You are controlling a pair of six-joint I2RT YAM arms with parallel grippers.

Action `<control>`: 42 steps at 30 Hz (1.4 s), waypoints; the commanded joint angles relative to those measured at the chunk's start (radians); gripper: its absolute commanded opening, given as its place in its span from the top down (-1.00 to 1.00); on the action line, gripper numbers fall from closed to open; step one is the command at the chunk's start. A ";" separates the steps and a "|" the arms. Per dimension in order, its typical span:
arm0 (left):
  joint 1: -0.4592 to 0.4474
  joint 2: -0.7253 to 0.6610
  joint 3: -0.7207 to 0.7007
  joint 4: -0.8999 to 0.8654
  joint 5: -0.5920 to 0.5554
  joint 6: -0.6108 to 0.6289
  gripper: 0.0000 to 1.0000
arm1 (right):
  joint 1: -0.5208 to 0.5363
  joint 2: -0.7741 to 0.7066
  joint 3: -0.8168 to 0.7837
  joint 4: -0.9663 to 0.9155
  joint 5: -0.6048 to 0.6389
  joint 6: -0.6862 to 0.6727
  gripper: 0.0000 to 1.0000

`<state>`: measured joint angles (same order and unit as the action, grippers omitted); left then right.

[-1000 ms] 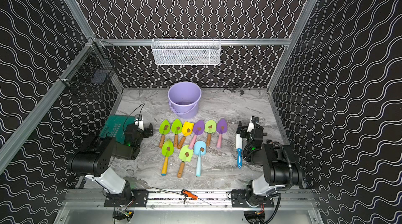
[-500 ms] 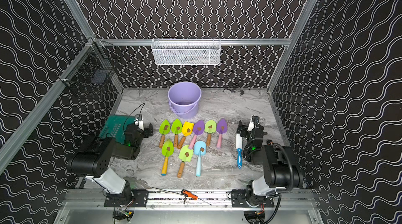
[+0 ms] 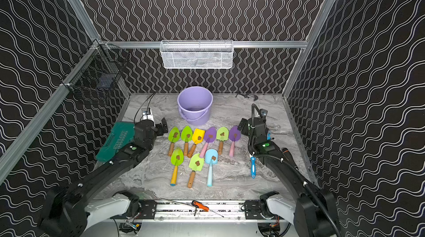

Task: Brush the soil off the hand trowel and place it into the bucket
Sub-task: Pick up the brush from the center of the board.

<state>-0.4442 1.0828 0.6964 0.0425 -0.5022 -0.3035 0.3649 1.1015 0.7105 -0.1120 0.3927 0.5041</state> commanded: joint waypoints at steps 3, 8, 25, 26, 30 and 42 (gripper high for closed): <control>-0.099 -0.092 0.081 -0.426 0.186 -0.160 -0.99 | 0.052 -0.112 -0.098 -0.333 0.043 0.248 -0.71; -0.125 -0.116 0.122 -0.521 0.338 -0.173 -0.98 | 0.052 -0.169 -0.197 -0.339 0.004 0.303 -0.40; -0.151 -0.068 0.113 -0.445 0.486 -0.184 -0.98 | 0.046 -0.055 -0.272 -0.288 -0.020 0.359 0.08; -0.152 -0.061 0.117 -0.451 0.484 -0.182 -0.98 | 0.046 -0.042 -0.268 -0.294 -0.021 0.360 0.09; -0.154 -0.038 0.120 -0.455 0.462 -0.181 -0.98 | 0.043 -0.001 -0.261 -0.282 -0.028 0.352 0.15; -0.163 -0.037 0.058 -0.314 0.459 -0.212 -0.87 | 0.042 0.094 -0.228 -0.270 -0.053 0.344 0.33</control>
<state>-0.6044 1.0489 0.7654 -0.3584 -0.0513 -0.4938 0.4065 1.1847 0.4721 -0.3893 0.3416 0.8394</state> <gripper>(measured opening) 0.941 0.350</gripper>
